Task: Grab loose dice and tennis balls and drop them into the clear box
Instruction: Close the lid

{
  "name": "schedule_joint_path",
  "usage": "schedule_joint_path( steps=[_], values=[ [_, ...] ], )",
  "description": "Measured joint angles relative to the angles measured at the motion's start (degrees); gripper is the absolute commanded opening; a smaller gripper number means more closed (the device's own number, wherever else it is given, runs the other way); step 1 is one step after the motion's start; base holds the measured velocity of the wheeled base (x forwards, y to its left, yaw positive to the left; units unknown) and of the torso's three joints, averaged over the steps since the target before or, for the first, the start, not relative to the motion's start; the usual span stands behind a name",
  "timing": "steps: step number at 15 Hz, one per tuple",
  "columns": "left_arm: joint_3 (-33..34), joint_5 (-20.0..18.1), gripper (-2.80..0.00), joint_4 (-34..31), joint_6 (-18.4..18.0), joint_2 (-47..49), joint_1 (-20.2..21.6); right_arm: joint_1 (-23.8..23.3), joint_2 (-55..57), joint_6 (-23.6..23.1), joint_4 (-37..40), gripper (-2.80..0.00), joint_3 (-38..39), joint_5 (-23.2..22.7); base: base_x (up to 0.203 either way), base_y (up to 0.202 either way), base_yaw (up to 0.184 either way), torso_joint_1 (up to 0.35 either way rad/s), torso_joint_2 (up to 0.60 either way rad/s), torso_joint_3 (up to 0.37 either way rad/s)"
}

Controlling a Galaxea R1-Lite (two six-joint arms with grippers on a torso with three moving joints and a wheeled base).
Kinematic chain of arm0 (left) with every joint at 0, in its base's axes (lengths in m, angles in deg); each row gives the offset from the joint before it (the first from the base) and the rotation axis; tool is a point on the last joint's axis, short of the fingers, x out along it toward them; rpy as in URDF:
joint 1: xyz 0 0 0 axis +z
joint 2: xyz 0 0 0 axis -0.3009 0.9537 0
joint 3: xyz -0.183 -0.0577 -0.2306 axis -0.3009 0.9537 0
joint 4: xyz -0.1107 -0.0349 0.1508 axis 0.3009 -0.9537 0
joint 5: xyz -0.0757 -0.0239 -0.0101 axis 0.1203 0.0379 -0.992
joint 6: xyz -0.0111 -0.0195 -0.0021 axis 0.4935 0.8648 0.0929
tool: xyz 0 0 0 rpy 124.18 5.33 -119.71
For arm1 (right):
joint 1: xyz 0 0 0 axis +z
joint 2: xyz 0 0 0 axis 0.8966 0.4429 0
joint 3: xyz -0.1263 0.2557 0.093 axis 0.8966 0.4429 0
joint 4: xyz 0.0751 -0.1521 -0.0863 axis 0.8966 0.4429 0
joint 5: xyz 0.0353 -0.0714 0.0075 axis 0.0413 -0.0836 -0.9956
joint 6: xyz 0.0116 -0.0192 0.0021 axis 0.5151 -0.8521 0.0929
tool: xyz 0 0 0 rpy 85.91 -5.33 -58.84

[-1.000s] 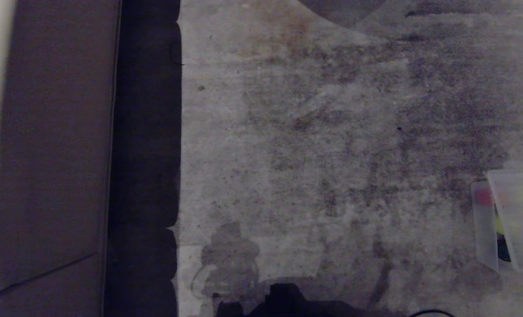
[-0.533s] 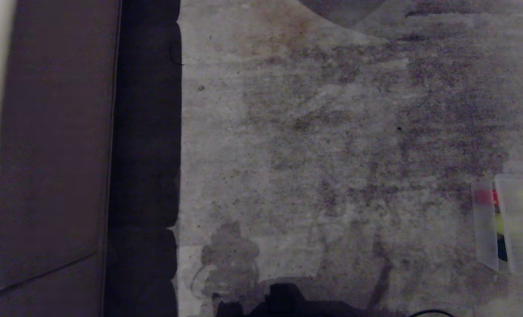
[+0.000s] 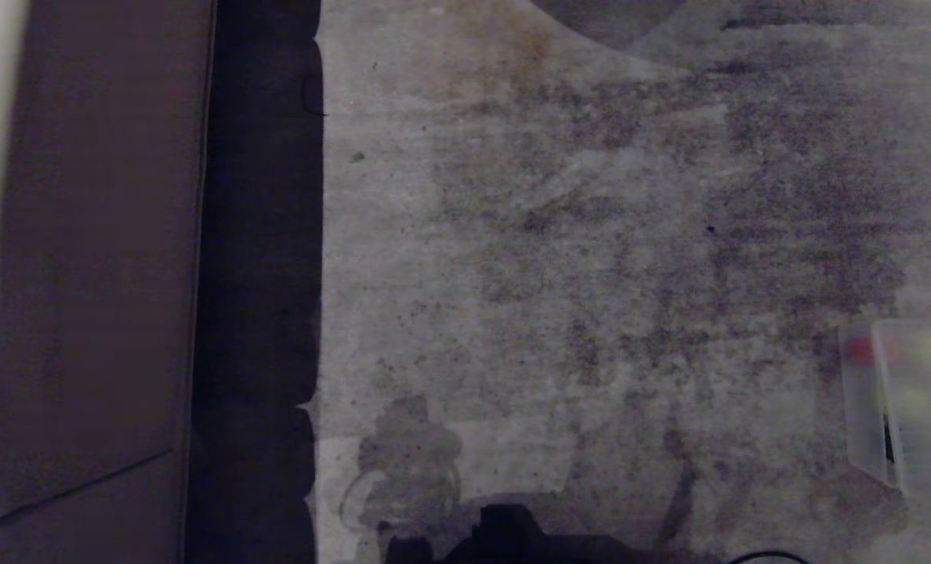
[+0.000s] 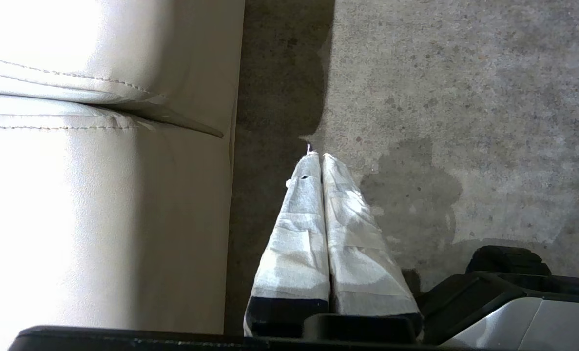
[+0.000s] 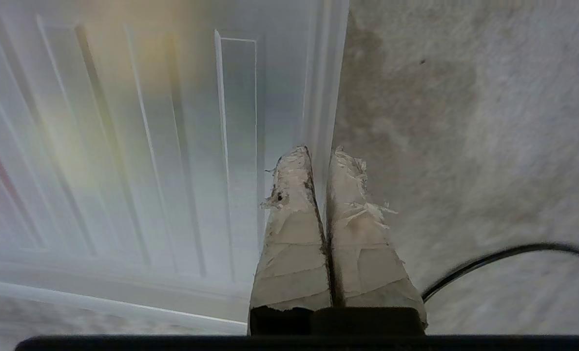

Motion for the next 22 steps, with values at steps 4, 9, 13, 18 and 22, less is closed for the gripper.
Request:
schedule_joint_path(
  steps=[4,9,13,18,22],
  values=[
    [0.0,0.0,-2.8,0.0,0.0,0.0,0.0,0.1,1.0,-0.8,0.0,-2.8,-0.4,0.0,0.0,0.0,0.0,0.0,0.0,0.0],
    [0.0,0.0,-2.8,0.0,0.0,0.0,0.0,0.7,1.5,-0.9,0.0,-2.8,-1.0,0.0,0.0,0.0,0.0,0.0,0.0,0.0],
    [0.0,0.0,-2.8,0.0,0.0,0.0,0.0,1.0,1.9,-1.1,-1.2,0.0,-1.4,0.0,0.0,0.0,0.0,0.0,0.0,0.0],
    [0.0,0.0,-2.8,0.0,0.0,0.0,0.0,1.0,2.1,-4.7,-3.6,0.0,-1.6,0.0,0.0,0.0,0.0,0.0,0.0,0.0],
    [0.0,0.0,-2.8,0.0,0.0,0.0,0.0,0.2,0.1,-8.0,-2.7,0.0,1.4,-0.1,0.0,0.0,0.0,0.0,0.0,0.0]
  ],
)
